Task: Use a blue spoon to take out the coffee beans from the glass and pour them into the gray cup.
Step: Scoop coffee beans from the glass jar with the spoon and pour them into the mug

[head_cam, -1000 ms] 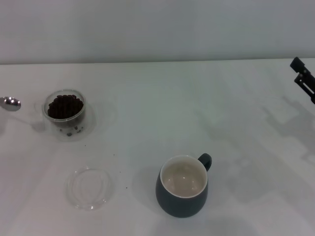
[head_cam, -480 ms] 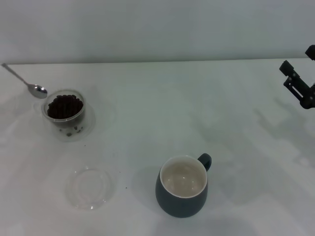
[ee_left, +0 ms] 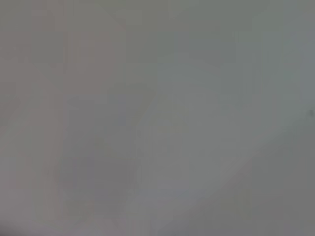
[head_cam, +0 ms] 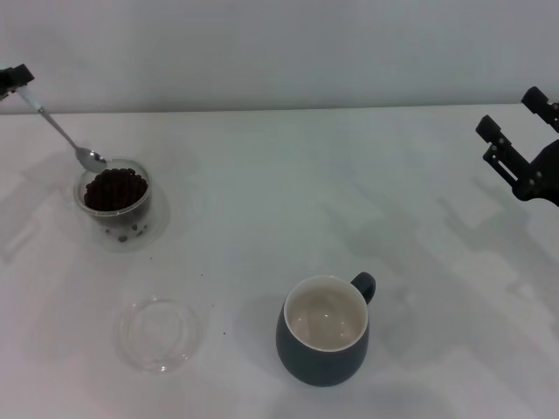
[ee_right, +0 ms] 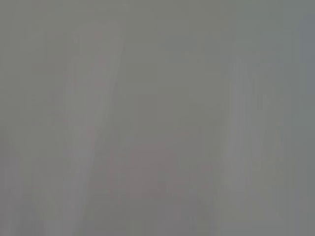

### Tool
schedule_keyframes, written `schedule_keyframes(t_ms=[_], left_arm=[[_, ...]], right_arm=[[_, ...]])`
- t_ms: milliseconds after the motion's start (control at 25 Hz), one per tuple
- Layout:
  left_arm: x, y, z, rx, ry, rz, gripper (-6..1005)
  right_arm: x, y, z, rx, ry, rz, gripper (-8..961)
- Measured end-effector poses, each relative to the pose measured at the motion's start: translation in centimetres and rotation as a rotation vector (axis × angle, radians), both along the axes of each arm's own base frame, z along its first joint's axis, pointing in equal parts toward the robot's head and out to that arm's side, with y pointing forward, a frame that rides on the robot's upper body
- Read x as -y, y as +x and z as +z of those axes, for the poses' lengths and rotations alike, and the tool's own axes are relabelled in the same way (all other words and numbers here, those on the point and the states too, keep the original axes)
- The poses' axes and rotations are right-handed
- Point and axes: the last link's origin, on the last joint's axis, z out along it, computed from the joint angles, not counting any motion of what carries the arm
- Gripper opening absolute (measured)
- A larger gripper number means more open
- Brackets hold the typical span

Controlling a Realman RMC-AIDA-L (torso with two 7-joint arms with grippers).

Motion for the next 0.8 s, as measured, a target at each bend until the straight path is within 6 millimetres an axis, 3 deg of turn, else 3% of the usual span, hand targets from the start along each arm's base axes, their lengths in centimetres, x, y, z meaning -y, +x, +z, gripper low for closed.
schedule_keyframes(t_ms=[320,800], left_arm=[[-0.5,0.7,-1.7,-0.026,-0.052,0.018,127],[-0.5,0.4,-2.5,-0.055,-0.068,0.046,127]], right_arm=[[-0.1,-0.4,-0.5,-0.011,-0.006,0.005,704],[-0.4,0.0,-0.5,0.004,-0.012,-0.019,705]])
